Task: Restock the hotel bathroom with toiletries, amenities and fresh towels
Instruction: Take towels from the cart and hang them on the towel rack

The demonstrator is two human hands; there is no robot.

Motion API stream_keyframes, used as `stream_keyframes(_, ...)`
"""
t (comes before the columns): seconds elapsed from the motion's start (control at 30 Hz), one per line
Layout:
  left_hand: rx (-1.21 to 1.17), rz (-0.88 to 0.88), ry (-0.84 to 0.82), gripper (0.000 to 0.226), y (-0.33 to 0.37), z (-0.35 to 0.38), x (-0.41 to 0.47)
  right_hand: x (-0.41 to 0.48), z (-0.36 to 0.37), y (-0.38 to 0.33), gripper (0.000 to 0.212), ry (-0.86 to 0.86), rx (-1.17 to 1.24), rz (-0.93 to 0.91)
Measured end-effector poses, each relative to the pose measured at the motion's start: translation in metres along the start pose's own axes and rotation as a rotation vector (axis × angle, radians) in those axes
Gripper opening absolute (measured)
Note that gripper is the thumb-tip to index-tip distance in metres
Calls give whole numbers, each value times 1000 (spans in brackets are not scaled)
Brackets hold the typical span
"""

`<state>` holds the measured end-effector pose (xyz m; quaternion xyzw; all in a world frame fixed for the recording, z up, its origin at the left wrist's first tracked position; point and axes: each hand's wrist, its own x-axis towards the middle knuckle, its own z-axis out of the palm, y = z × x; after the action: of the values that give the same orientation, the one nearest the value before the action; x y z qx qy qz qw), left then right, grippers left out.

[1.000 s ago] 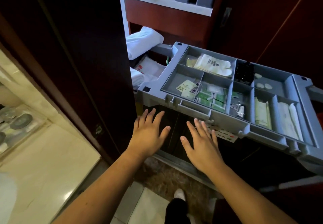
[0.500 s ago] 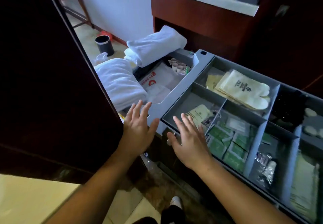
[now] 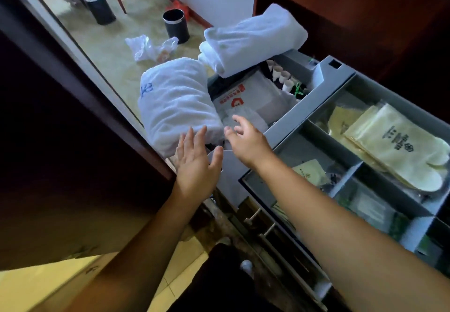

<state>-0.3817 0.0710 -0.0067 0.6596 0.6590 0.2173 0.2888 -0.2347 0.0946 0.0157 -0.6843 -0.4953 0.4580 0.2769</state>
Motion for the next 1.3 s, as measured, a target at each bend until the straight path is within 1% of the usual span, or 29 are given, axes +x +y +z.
stream_keyframes(0.1,12,-46,-2,65,1,0,9,30,5,-7,60,-51,103,108)
stream_keyframes(0.17,17,-65,-20,67,2,0,12,46,11,-11,66,-79,128,181)
stream_keyframes(0.23,27,-74,-40,68,4,-1,12,61,19,-10,78,-110,142,234)
stream_keyframes(0.3,16,-96,-68,69,5,-2,11,74,28,-7,93,-141,218,290)
stream_keyframes(0.33,2,-107,-81,69,5,-2,10,78,31,-7,93,-153,278,319)
stream_keyframes(0.37,-10,-115,-89,69,6,-2,9,80,33,-9,87,-167,341,342)
stream_keyframes(0.43,-23,-121,-87,71,7,-2,9,82,36,-11,62,-182,427,363)
stream_keyframes(0.47,-28,-122,-83,72,8,-2,9,84,39,-10,55,-180,450,367)
stream_keyframes(0.5,-35,-124,-79,73,8,-2,9,85,41,-10,56,-164,465,370)
stream_keyframes(0.53,-44,-125,-78,73,9,-3,9,86,44,-11,62,-139,465,361)
stream_keyframes(0.63,-70,-125,-87,73,9,-3,8,86,52,-14,92,2,341,258)
stream_keyframes(0.67,-73,-119,-86,73,9,-4,6,86,54,-14,98,40,304,215)
stream_keyframes(0.7,-79,-108,-80,73,8,-4,5,82,53,-18,98,71,284,165)
stream_keyframes(0.8,-126,-51,-34,73,8,-9,0,71,46,-33,83,143,260,24)
stream_keyframes(0.83,-143,-32,-17,75,8,-11,-1,68,43,-37,80,165,257,-23)
stream_keyframes(0.97,-189,29,38,75,14,-20,-5,57,32,-58,76,223,243,-189)
stream_keyframes(1.07,-219,99,57,73,25,-29,-11,49,18,-73,70,277,211,-274)
stream_keyframes(1.13,-246,148,62,71,32,-34,-13,44,6,-83,72,311,172,-325)
stream_keyframes(1.2,-271,178,62,68,37,-36,-12,40,-8,-91,74,342,136,-378)
stream_keyframes(1.3,-312,202,91,64,42,-40,-6,33,-33,-100,69,412,133,-458)
